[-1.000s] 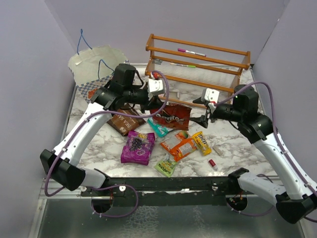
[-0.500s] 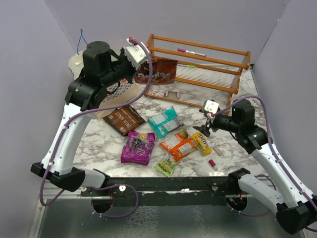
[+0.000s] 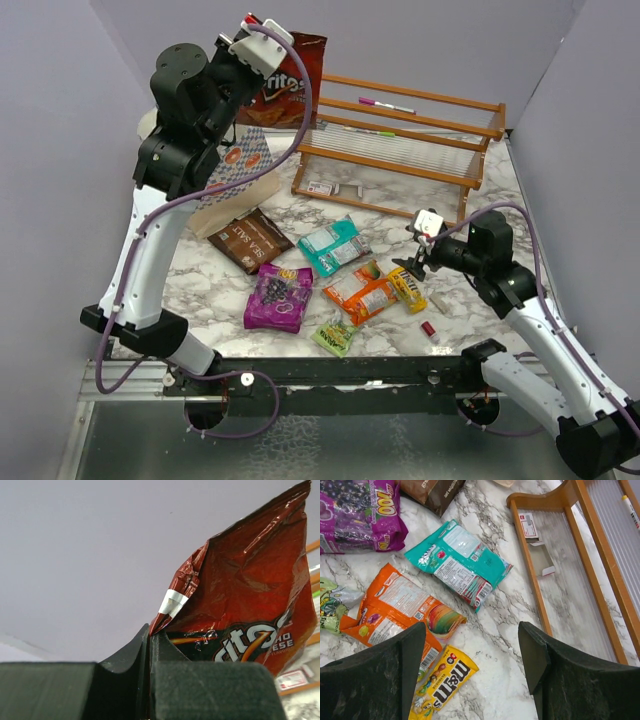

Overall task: Place the snacks into the paper bag
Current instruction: Place the snack in the paper bag.

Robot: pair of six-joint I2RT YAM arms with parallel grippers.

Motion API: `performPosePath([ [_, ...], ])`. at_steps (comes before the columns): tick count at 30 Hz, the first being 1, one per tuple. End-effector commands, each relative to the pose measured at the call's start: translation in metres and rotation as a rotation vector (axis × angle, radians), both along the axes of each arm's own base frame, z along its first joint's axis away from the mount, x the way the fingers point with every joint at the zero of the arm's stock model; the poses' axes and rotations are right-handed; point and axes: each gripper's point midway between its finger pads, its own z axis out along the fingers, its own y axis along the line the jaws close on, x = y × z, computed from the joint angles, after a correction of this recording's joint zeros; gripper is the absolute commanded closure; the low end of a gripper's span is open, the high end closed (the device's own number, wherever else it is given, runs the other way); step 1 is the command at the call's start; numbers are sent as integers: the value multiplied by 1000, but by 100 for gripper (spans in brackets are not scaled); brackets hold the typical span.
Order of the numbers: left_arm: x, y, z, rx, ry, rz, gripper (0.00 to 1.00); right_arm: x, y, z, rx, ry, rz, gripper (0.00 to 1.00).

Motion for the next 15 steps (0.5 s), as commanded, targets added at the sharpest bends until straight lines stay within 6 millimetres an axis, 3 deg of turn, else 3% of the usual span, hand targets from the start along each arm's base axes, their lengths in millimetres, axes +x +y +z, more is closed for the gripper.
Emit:
performPosePath([
  [1,6,40,48,0,-174,181,100,3,0,5,21,-30,-7,26],
  [4,15,55,56,6,-201,221,100,2,-1,4,21,-30,-7,26],
  [8,34,90,57,2,-207,295,100,2,-1,4,21,-34,-7,26],
  [15,58,145,29,50,-134,405,100,1,-1,5,25,-34,-1,26],
])
